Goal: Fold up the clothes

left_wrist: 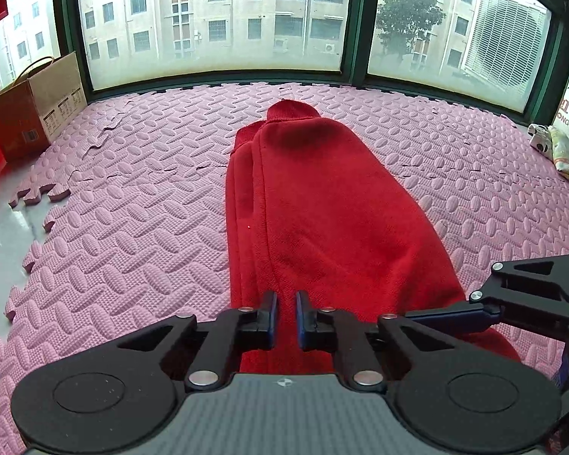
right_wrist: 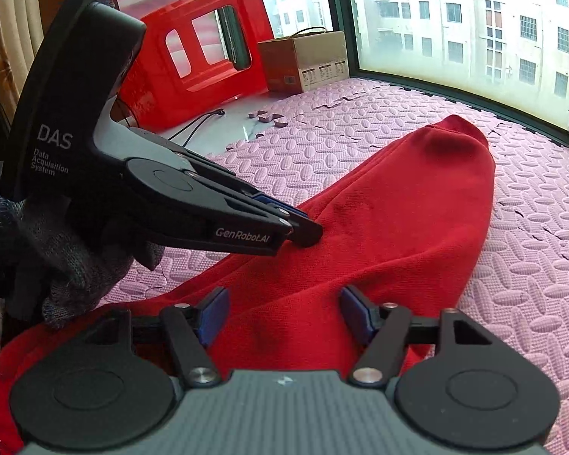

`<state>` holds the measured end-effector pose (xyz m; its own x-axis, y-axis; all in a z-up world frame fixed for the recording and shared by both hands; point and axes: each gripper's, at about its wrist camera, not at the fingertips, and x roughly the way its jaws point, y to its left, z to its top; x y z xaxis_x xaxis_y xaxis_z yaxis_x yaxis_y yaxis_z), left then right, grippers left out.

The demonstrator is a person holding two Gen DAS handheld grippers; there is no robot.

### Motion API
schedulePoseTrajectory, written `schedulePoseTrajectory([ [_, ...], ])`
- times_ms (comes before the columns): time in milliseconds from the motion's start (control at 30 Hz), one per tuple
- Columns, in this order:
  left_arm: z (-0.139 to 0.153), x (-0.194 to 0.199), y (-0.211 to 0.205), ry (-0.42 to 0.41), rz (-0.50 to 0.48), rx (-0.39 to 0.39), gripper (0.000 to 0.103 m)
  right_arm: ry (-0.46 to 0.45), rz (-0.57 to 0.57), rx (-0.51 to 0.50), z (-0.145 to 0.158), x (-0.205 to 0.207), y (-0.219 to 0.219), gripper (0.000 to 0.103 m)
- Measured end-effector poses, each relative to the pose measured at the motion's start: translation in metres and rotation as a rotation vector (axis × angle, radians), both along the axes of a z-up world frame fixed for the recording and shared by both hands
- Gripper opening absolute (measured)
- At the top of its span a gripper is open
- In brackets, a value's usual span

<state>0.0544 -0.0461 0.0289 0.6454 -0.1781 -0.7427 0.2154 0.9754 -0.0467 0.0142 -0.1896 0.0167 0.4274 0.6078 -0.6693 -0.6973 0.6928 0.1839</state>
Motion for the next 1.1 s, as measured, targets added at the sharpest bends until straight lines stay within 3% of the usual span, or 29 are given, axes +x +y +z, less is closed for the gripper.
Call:
schedulePoseTrajectory([
  [133, 0.012, -0.005, 0.015, -0.042, 0.046, -0.043, 0.007, 0.001, -0.022, 0.015, 0.003, -0.002, -0.007, 0.067],
  [233, 0.012, -0.003, 0.028, -0.026, 0.073, -0.097, 0.007, 0.007, -0.032, 0.015, 0.002, -0.003, -0.010, 0.067],
  [467, 0.004, -0.003, 0.035, 0.000, 0.087, -0.108, 0.007, -0.005, -0.071, 0.061, 0.013, 0.002, -0.020, 0.067],
  [633, 0.000, -0.002, 0.039, 0.008, 0.098, -0.119, 0.007, 0.046, -0.097, 0.077, 0.002, 0.018, -0.025, 0.067],
  [867, -0.002, -0.003, 0.045, 0.009, 0.098, -0.129, 0.008, -0.003, -0.127, 0.152, 0.017, 0.009, -0.037, 0.066],
  [1000, -0.002, -0.001, 0.047, 0.015, 0.101, -0.137, 0.008, 0.018, -0.117, 0.088, 0.005, 0.011, -0.035, 0.068],
  [1100, -0.003, -0.001, 0.048, 0.019, 0.101, -0.136, 0.008, -0.047, -0.079, 0.020, 0.005, -0.005, -0.025, 0.068],
])
